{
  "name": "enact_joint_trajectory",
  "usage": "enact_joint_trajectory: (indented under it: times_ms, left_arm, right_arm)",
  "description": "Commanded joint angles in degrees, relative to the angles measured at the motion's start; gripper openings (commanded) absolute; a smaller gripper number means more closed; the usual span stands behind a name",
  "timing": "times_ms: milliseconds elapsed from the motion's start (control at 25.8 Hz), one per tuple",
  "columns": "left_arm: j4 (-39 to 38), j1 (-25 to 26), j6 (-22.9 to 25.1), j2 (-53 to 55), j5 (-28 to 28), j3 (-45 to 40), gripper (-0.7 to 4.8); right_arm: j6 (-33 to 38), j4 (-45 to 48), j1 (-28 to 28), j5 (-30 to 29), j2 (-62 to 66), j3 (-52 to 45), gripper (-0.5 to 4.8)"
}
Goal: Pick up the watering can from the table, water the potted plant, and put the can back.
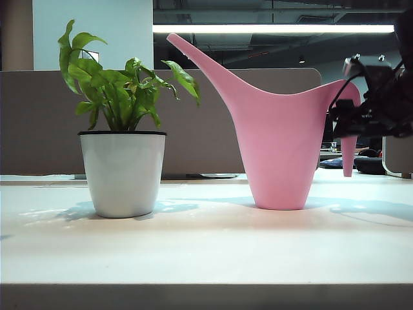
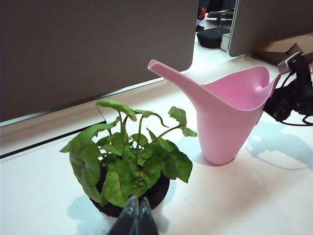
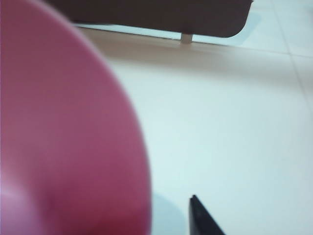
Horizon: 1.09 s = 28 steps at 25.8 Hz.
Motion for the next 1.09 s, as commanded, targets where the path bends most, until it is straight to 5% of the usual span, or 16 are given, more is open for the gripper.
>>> enact_joint_trajectory:
  times_ms: [39,310,504,659,776,1086]
  left_arm:
    - [0.7,0.1,0.6,0.0,-0.1,0.2,-0.05]
    - [0.7,0.1,0.6,0.0,-0.1,0.2,-0.05]
    - [0.4,0.1,0.6,0.0,-0.1,0.2,-0.05]
    - [0.2,0.1,0.6,0.0,-0.1,0.2,-0.05]
    - [-0.3,0.1,0.6,0.0,-0.1,0.2,-0.05]
    - [-0.7,0.1,0.6,-0.2,0.1,0.2,-0.05]
  right_arm:
    - [0.0,1.6,0.0,-1.8,1.1,0.0,2.25]
    - [0.2,4.4,0.0,-1.7,1.2,-0.2,1.70]
    - [0.2,7.8,0.0,-1.7,1.2,-0.2,3.27]
    - [0.2,12.0,0.0,-1.7,1.3,-0.1,3.32]
    - [0.2,13.6,-0.1,-1.7,1.6,-0.1,3.22]
    - [0.1,13.6,-0.1,-1.5,2.1,-0.2,1.67]
